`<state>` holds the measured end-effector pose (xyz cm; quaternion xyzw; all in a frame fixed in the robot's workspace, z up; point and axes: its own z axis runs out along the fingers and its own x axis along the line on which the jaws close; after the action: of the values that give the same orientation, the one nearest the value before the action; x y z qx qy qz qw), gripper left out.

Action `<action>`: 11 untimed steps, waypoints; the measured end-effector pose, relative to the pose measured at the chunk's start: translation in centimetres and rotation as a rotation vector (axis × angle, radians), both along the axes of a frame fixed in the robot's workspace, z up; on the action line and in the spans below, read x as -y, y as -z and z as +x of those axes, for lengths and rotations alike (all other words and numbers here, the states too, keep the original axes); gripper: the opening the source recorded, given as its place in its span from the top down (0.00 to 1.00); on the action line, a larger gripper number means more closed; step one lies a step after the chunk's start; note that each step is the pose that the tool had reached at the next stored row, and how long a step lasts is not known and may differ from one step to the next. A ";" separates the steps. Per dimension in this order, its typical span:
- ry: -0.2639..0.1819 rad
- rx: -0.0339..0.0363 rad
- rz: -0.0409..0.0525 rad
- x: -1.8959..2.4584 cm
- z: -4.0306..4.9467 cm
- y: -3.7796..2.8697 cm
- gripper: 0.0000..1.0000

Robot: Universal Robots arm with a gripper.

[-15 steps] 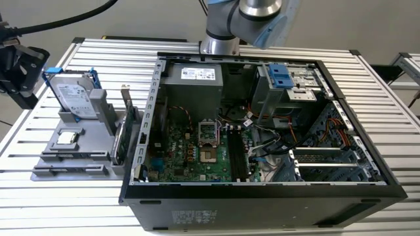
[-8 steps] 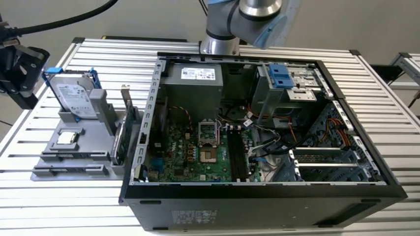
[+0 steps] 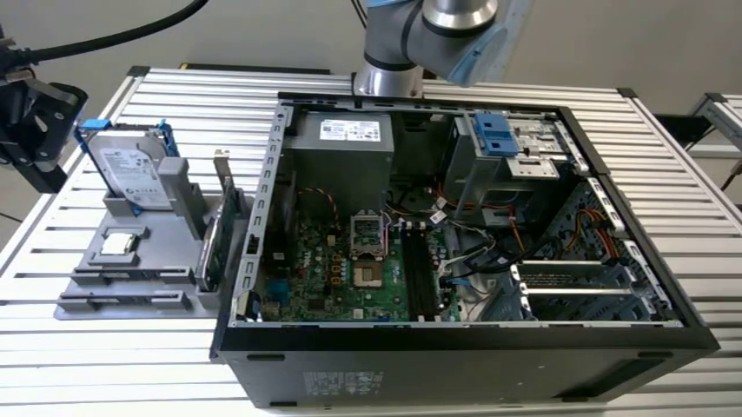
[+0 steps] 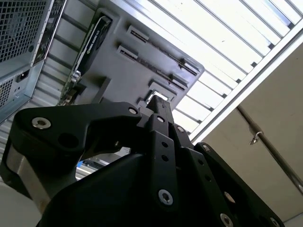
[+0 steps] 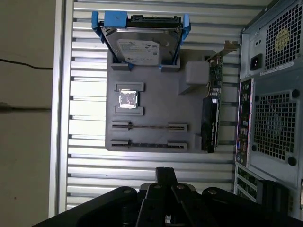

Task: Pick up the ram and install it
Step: 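Pick up the ram and move it above insertion slot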

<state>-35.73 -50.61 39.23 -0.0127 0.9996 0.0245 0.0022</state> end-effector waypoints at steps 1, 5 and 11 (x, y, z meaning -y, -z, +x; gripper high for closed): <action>0.000 0.0000 0.0000 0.00 0.00 0.00 1.00; 0.000 0.0000 0.0000 0.00 0.00 0.00 1.00; -0.063 0.0001 0.0000 0.00 0.00 0.00 1.00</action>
<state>-35.73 -50.61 39.23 -0.0440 0.9987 0.0245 0.0014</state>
